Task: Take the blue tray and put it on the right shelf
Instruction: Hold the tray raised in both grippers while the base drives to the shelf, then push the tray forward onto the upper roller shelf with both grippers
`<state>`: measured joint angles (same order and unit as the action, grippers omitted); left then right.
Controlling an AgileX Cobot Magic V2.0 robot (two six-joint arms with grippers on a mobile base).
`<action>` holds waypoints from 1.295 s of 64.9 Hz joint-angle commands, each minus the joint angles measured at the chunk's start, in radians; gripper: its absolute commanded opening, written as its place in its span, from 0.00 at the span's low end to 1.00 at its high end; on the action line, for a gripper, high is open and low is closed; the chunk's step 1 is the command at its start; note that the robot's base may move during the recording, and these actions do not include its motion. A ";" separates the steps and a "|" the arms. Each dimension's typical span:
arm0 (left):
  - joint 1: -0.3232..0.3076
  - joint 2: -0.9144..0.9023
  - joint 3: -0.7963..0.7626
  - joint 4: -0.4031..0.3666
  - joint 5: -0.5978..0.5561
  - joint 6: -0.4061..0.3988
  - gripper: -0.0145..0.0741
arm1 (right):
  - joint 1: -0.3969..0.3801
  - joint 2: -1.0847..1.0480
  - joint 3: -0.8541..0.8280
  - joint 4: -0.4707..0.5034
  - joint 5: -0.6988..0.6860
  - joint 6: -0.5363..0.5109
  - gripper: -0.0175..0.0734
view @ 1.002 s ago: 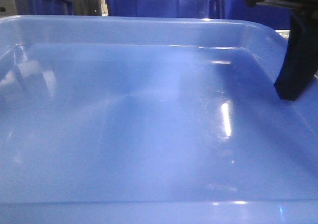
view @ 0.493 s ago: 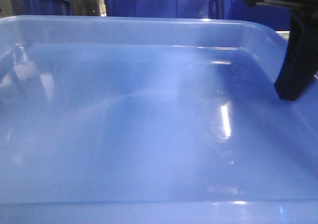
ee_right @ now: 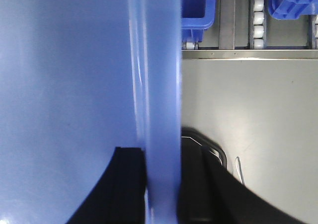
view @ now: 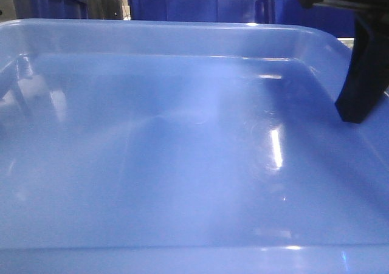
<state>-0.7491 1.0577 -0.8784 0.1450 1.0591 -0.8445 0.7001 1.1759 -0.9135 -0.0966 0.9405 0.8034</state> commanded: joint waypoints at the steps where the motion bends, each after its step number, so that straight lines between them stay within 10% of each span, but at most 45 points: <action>1: -0.005 -0.018 -0.024 0.028 -0.015 -0.032 0.15 | -0.001 -0.024 -0.028 -0.022 -0.014 0.002 0.25; 47: -0.005 -0.020 -0.027 0.053 -0.061 -0.033 0.15 | -0.001 -0.024 -0.039 -0.021 -0.021 0.002 0.25; 84: 0.048 0.078 -0.413 0.108 -0.218 0.166 0.15 | -0.117 0.102 -0.542 -0.004 0.019 -0.200 0.25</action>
<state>-0.7075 1.0995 -1.2005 0.2930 1.0052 -0.6992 0.6026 1.2482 -1.3463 -0.1608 1.0645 0.6340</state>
